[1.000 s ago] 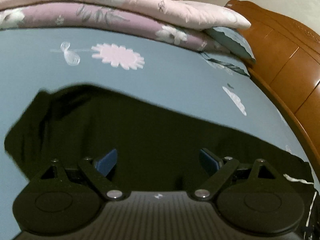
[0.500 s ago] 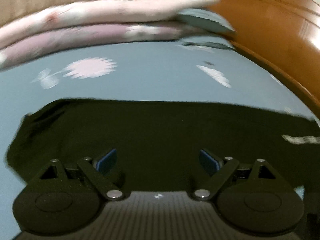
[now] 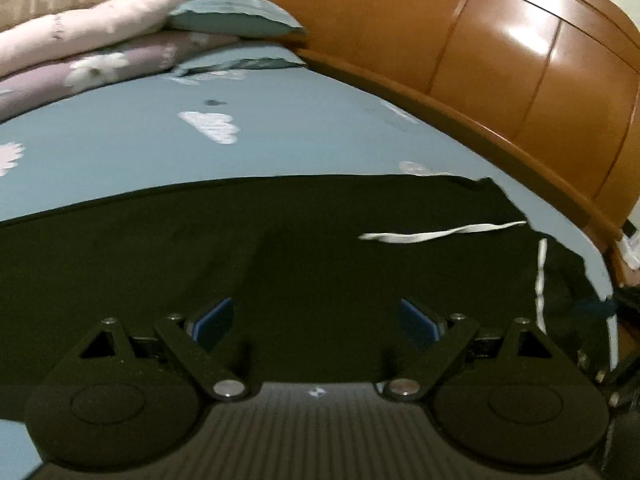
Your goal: Fold clothes
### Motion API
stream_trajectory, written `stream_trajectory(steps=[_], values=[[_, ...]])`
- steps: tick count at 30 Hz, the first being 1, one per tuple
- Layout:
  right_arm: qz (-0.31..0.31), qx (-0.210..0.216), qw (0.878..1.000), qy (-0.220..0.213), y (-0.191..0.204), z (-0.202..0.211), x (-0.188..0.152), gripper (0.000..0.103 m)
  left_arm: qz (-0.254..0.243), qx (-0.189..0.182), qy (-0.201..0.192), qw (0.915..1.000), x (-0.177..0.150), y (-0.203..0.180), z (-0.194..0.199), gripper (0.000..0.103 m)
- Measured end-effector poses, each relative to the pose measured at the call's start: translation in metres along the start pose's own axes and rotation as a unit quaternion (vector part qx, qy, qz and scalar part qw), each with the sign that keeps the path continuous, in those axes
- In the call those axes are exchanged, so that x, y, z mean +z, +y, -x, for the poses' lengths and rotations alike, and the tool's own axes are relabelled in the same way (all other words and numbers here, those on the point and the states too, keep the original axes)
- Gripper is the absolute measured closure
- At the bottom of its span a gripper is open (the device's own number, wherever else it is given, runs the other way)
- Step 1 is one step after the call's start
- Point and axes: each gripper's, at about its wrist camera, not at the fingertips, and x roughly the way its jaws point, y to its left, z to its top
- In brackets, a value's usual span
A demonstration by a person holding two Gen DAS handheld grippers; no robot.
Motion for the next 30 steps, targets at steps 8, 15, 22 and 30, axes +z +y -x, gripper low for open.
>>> stream_trajectory(steps=[8,15,22,30], values=[[-0.004,-0.005,1.0,0.01,-0.025,0.008,-0.019,0.0,-0.052,-0.062,0.023,0.9965,0.004,-0.066,-0.041,0.013],[-0.036,-0.019,0.999,-0.002,-0.067,0.012,-0.027,0.0,-0.053,-0.085,0.059,0.9933,0.0,-0.092,-0.066,0.013],[-0.051,-0.035,0.998,-0.015,-0.116,0.001,-0.028,0.0,-0.031,-0.046,0.091,0.9943,-0.011,-0.097,-0.085,0.012],[-0.083,-0.043,0.996,-0.006,-0.159,-0.018,-0.054,0.0,-0.005,-0.019,0.08,0.9966,-0.015,-0.1,-0.086,0.006]])
